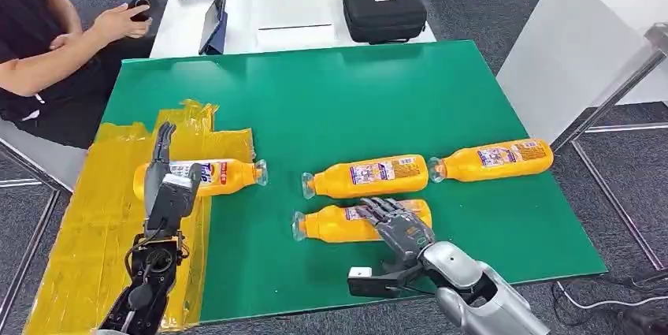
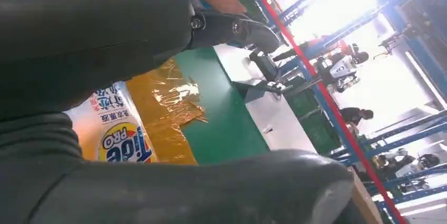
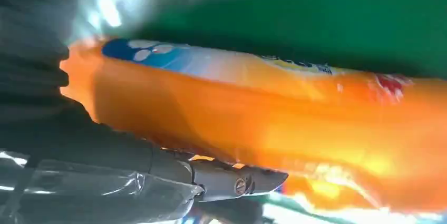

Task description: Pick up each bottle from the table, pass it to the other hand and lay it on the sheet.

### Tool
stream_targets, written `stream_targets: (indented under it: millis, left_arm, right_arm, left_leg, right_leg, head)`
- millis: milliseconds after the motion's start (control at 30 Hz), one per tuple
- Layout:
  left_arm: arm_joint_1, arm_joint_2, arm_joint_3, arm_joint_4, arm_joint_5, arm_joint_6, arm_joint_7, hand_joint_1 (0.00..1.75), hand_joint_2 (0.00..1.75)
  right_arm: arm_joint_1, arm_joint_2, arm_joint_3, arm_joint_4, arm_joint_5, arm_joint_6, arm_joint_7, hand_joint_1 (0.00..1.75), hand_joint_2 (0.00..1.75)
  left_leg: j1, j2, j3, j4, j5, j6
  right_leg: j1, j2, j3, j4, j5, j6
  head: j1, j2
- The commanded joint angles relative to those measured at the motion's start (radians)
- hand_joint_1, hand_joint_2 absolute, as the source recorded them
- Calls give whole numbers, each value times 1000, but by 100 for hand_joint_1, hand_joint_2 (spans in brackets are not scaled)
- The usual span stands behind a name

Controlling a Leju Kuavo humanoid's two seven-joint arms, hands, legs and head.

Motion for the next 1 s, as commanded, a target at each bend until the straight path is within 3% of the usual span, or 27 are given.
stream_targets:
  millis: [33, 200, 400, 833, 1000]
  left_arm:
    - [31, -10, 10, -62, 7, -3, 17, 0, 0]
    - [15, -11, 17, -54, 19, -3, 20, 0, 0]
    - [33, -6, 29, -49, 48, 4, 7, 0, 0]
    - [17, -9, 39, -52, 77, -8, 9, 0, 0]
    - [12, -10, 40, -54, 79, -8, 9, 0, 0]
  right_arm:
    - [28, -12, -31, -4, 75, -102, 43, 0, 175]
    - [75, -29, -51, -35, 88, -16, 57, 0, 175]
    - [129, -66, -70, -53, 106, 6, 73, 0, 175]
    - [192, -73, -100, -42, 87, 136, 121, 0, 175]
    - [200, -71, -96, -35, 87, 137, 121, 0, 175]
  left_leg:
    - [0, 3, 3, 0, -2, -1]
    - [0, 0, 1, 0, -1, -1]
    - [0, 0, 2, 0, -1, -1]
    - [0, -2, 5, -1, -1, -2]
    - [1, -2, 4, -1, -1, -1]
  right_leg:
    - [0, 0, 3, 0, -2, 0]
    - [0, -2, 1, 0, -1, 0]
    - [0, -3, 2, -1, -2, 0]
    - [1, -5, 5, -2, -2, 0]
    - [1, -4, 4, -2, -2, 0]
  head:
    - [0, 0]
    - [0, 0]
    - [0, 0]
    - [0, 0]
    - [0, 0]
